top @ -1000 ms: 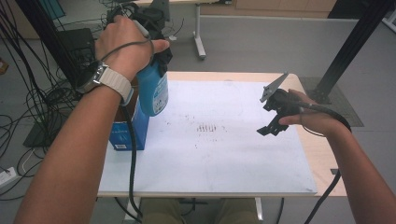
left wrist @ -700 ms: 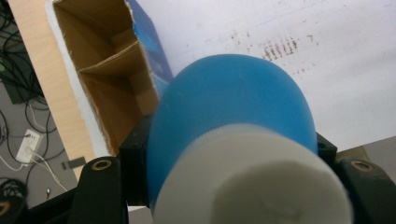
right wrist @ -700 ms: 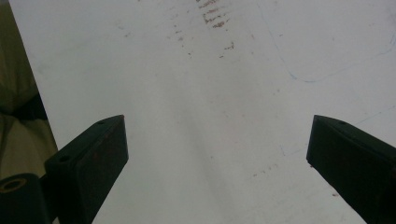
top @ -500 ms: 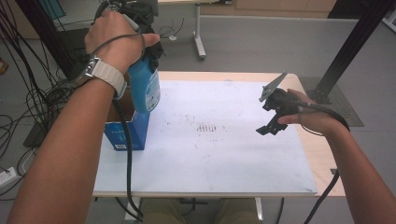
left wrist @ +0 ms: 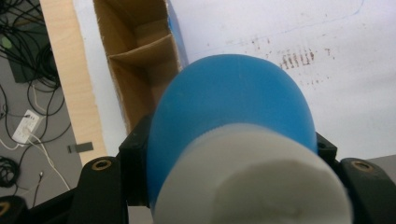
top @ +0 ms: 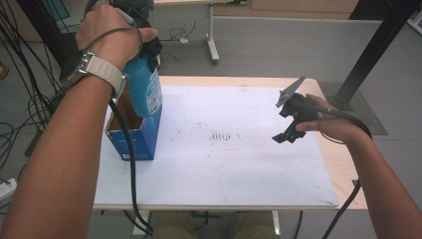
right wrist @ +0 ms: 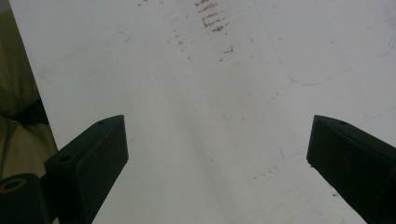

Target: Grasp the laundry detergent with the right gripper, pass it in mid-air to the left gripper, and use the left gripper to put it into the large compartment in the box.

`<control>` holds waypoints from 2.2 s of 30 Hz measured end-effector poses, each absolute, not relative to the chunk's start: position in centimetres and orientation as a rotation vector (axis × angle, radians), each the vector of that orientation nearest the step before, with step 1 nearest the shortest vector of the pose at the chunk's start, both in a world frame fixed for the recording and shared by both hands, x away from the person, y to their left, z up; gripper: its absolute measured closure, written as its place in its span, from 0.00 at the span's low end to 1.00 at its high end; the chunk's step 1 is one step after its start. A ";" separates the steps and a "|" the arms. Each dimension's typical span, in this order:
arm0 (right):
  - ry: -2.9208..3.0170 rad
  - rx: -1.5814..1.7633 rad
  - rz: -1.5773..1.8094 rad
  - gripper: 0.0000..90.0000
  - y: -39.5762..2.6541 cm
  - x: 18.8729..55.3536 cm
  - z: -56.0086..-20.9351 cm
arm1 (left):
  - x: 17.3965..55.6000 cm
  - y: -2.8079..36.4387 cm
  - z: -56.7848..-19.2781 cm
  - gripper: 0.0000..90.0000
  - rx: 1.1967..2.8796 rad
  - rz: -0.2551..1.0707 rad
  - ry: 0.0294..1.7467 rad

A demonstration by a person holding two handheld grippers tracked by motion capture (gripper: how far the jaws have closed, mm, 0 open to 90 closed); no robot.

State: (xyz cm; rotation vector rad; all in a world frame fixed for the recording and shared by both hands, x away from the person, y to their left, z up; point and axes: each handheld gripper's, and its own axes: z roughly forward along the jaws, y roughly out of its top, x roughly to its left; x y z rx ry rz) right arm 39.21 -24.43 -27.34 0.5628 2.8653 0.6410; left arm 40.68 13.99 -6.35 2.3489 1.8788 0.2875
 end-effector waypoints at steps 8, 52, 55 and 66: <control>2.861 0.582 0.630 0.06 -25.1 39.2 -27.2 | 41.0 14.9 -6.0 0.42 2.323 0.284 1.914; 2.882 0.609 0.623 0.06 -24.9 40.2 -28.0 | 43.0 19.2 -7.5 0.42 2.211 0.312 2.043; 2.881 0.613 0.625 0.06 -25.0 40.2 -28.0 | 43.2 19.3 -7.7 0.42 2.210 0.316 2.044; 2.888 0.624 0.621 0.06 -25.1 40.4 -28.4 | 43.5 19.9 -8.4 0.42 2.199 0.322 2.054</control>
